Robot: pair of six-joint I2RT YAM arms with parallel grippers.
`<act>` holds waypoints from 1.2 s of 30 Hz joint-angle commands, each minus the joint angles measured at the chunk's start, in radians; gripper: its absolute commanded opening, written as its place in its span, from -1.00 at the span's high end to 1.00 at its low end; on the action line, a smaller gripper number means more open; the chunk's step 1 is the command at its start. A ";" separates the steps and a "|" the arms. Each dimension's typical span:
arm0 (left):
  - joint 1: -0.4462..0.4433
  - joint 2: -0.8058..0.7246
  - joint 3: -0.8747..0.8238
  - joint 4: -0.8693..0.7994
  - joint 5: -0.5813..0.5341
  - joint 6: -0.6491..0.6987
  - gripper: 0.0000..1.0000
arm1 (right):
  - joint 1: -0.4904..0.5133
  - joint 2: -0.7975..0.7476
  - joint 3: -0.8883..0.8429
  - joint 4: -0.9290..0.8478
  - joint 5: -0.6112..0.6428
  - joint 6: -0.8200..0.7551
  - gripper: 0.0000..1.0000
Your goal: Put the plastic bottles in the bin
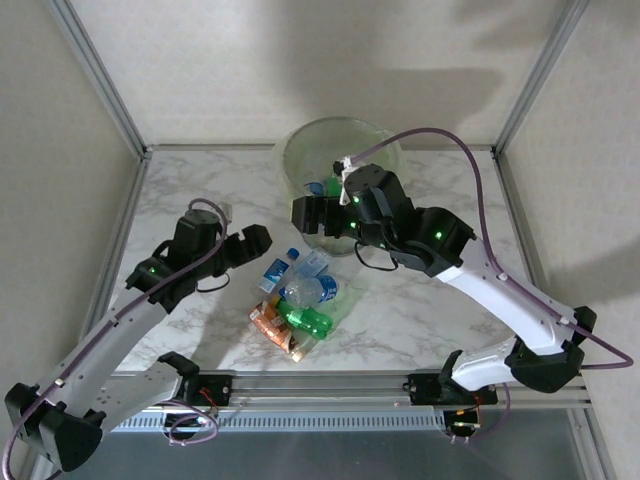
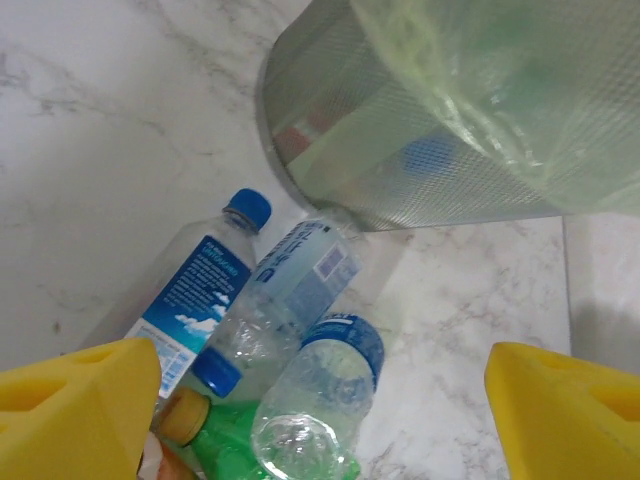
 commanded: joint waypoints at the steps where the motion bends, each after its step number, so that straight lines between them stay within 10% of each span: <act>1: -0.008 -0.003 -0.031 0.000 -0.068 0.006 -0.65 | 0.025 0.027 0.061 -0.015 0.022 -0.002 -0.66; 36: -0.026 0.510 -0.011 0.105 -0.054 0.309 -0.97 | 0.044 -0.074 -0.068 0.011 0.071 0.093 -0.68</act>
